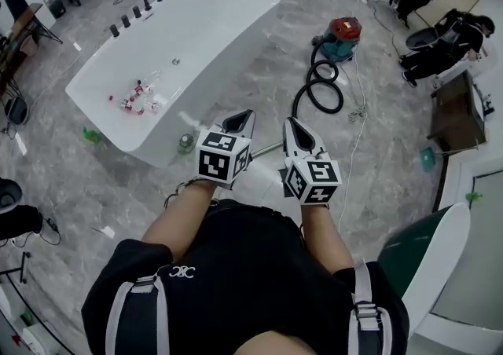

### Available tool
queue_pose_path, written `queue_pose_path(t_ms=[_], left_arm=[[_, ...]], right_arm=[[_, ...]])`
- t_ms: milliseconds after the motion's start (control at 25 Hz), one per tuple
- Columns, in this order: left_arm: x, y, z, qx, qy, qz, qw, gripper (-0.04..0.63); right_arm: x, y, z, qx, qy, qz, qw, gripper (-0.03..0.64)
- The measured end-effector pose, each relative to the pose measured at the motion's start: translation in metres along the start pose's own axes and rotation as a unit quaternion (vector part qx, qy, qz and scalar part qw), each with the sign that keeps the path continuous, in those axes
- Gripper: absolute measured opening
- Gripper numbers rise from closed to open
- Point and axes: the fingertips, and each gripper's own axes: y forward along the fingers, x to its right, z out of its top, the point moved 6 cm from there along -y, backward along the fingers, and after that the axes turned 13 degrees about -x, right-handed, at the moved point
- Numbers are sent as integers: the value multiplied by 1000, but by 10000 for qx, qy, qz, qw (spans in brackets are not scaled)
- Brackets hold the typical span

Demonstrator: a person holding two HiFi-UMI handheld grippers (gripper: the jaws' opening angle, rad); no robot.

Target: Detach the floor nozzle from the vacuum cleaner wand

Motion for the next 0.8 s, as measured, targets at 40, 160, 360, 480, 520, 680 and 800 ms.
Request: queue_pose_path(t_ms=[40, 160, 360, 480, 520, 680, 800], left_arm=[[-8, 7, 4, -23, -14, 0, 10000, 9], [-35, 24, 14, -90, -85, 35, 9999, 9], [-62, 50, 21, -212, -295, 128, 9993, 9], [-79, 66, 18, -342, -499, 257, 9978, 9], [-85, 71, 17, -378, -589, 311, 9971, 9], [-107, 89, 15, -449, -958, 608, 9925, 9], [-125, 103, 2, -494, -1255, 839, 9873, 9]], right_arm=[[2, 11, 4, -14, -16, -2, 10000, 15], [7, 43, 12, -124, -146, -21, 9998, 15], [23, 84, 17, -375, -430, -1, 9984, 15], [31, 114, 18, -521, -669, 60, 9964, 15], [33, 123, 18, -558, -808, 87, 9951, 15], [41, 162, 18, -732, -1271, 438, 9882, 15], [46, 193, 8, -1054, -1507, 861, 9792, 15]])
